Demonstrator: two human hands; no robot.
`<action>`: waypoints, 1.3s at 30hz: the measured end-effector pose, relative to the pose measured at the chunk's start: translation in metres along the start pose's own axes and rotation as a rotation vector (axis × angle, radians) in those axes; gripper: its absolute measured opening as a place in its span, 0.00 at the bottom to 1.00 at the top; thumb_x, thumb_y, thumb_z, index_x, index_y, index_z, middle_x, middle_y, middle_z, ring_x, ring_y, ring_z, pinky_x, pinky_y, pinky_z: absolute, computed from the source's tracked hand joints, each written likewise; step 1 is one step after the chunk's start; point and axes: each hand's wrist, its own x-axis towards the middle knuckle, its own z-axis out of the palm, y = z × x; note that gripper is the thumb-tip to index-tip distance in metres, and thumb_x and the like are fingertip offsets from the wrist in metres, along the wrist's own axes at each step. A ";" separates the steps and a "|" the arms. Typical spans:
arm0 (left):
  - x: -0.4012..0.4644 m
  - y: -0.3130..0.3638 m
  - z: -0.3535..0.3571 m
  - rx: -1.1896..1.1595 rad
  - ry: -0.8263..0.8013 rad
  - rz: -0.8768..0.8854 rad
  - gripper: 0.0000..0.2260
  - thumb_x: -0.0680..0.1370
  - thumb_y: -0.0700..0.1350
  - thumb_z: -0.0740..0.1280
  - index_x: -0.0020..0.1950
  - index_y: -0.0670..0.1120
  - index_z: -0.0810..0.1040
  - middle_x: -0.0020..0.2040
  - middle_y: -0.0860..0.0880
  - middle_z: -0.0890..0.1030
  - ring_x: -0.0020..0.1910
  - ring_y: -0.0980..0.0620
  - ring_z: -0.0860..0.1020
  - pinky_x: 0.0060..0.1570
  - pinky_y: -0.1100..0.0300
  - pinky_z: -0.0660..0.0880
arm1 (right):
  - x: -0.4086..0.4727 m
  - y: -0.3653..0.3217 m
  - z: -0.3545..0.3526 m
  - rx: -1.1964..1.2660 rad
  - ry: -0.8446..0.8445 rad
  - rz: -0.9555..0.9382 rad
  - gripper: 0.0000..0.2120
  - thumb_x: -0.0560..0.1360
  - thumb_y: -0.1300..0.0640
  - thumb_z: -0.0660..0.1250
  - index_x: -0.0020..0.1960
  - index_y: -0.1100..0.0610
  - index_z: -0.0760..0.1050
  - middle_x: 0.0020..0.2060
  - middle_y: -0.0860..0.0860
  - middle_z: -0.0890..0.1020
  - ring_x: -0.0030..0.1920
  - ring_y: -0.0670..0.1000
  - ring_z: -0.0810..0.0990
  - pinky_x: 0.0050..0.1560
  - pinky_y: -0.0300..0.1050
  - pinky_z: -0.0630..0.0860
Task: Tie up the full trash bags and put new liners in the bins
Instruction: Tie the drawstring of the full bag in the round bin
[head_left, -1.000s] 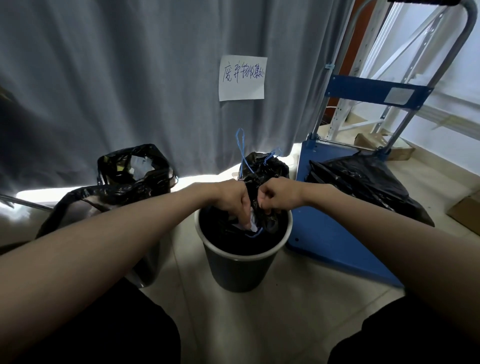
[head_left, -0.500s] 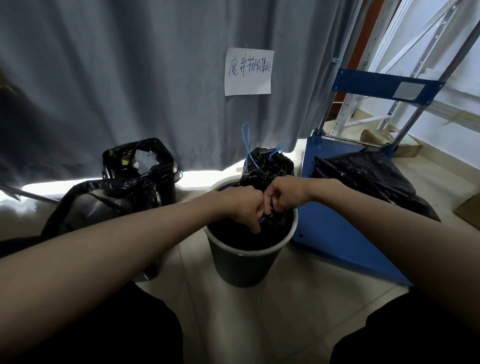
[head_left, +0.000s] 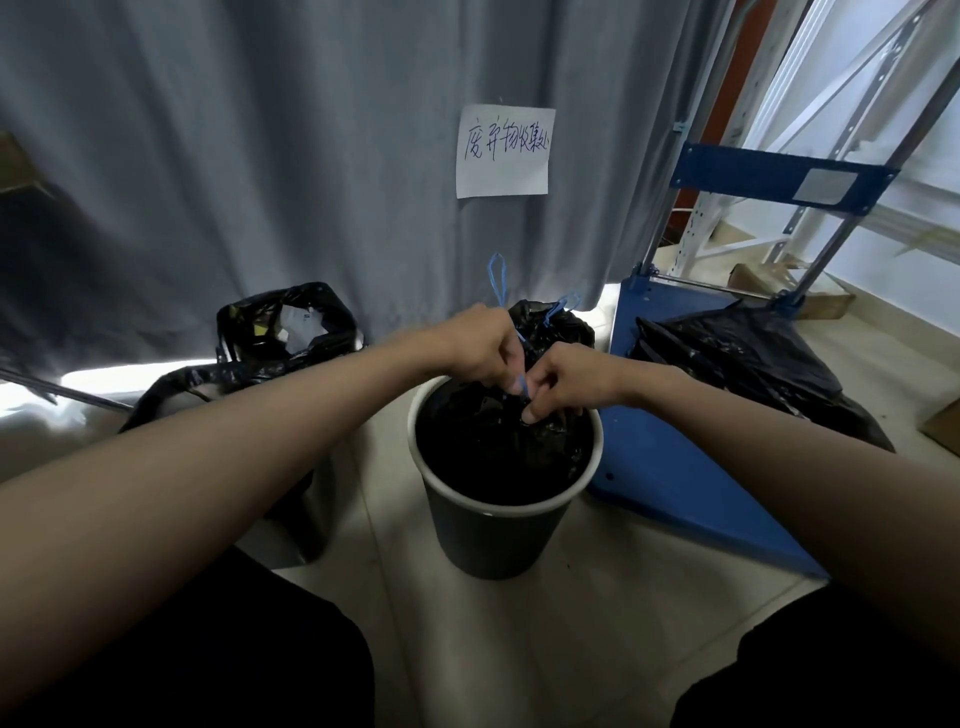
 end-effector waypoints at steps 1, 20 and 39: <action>0.000 -0.001 -0.004 -0.023 -0.008 -0.002 0.03 0.72 0.43 0.75 0.45 0.47 0.86 0.33 0.51 0.81 0.29 0.61 0.75 0.35 0.68 0.70 | 0.001 0.001 0.001 -0.010 0.014 0.004 0.13 0.69 0.57 0.77 0.31 0.52 0.75 0.27 0.47 0.76 0.29 0.44 0.73 0.33 0.37 0.72; 0.006 0.004 -0.050 -0.526 0.425 0.084 0.02 0.75 0.40 0.72 0.45 0.44 0.84 0.31 0.56 0.82 0.28 0.64 0.76 0.29 0.74 0.69 | -0.001 -0.020 0.003 0.474 0.365 -0.130 0.10 0.74 0.58 0.73 0.52 0.62 0.81 0.32 0.56 0.77 0.27 0.48 0.73 0.26 0.36 0.70; 0.012 -0.035 0.055 -0.125 0.264 -0.020 0.09 0.65 0.48 0.80 0.36 0.48 0.81 0.30 0.55 0.80 0.29 0.63 0.77 0.32 0.70 0.71 | -0.017 -0.001 -0.014 0.649 0.455 -0.020 0.10 0.77 0.62 0.68 0.51 0.69 0.81 0.39 0.62 0.83 0.32 0.49 0.81 0.39 0.38 0.80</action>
